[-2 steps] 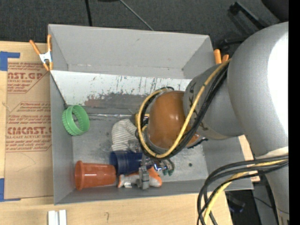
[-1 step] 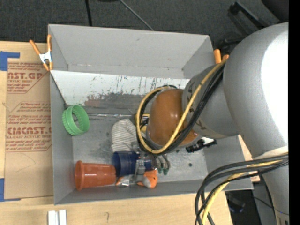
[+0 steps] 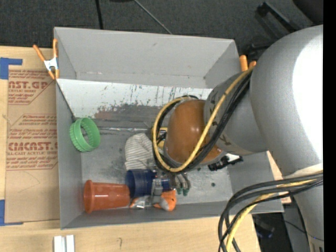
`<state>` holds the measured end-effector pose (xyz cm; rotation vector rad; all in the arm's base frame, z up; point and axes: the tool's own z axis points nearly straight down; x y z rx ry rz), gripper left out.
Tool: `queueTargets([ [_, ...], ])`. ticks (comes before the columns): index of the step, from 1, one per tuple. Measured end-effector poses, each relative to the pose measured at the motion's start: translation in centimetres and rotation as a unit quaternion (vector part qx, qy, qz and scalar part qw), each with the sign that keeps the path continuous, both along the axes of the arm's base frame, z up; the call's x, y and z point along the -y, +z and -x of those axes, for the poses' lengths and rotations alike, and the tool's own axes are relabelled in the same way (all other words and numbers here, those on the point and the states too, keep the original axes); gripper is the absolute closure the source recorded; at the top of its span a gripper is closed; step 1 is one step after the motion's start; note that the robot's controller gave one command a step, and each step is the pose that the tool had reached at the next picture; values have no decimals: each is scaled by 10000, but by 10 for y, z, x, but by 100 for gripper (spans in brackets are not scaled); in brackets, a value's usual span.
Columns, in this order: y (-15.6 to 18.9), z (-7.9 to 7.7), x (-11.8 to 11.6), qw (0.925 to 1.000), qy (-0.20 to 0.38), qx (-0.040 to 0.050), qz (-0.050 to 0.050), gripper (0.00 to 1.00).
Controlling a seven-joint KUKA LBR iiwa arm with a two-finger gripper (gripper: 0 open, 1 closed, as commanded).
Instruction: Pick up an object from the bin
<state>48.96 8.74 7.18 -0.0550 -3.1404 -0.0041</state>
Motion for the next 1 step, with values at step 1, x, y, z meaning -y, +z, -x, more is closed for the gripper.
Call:
queueTargets([
  [1,2,0,0,10000,2,-3,1,100],
])
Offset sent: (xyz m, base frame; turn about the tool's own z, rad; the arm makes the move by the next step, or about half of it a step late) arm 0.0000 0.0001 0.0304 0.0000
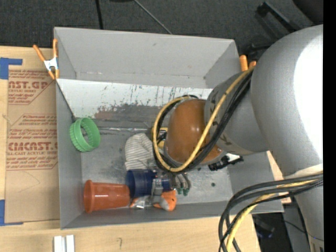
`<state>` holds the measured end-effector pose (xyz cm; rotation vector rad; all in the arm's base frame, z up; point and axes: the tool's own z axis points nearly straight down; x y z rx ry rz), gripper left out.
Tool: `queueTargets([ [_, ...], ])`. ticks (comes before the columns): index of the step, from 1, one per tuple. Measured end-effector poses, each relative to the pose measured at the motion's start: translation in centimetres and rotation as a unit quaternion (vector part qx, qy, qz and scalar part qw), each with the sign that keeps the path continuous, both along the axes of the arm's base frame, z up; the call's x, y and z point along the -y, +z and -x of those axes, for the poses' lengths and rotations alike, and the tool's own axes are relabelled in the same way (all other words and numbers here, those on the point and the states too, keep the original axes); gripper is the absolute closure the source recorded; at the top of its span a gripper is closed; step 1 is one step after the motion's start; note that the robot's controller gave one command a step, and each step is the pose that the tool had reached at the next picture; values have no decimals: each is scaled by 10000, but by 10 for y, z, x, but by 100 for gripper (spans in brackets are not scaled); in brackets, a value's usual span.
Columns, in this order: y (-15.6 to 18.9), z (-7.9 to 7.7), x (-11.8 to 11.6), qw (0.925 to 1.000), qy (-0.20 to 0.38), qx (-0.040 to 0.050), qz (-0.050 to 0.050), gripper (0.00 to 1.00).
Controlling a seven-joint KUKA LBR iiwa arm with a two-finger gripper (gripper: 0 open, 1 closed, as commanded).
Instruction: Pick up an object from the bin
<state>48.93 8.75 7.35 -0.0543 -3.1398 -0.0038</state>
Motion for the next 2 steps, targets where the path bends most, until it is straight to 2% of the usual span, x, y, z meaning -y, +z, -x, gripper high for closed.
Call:
queueTargets([
  [2,18,2,0,10000,0,-32,10,100],
])
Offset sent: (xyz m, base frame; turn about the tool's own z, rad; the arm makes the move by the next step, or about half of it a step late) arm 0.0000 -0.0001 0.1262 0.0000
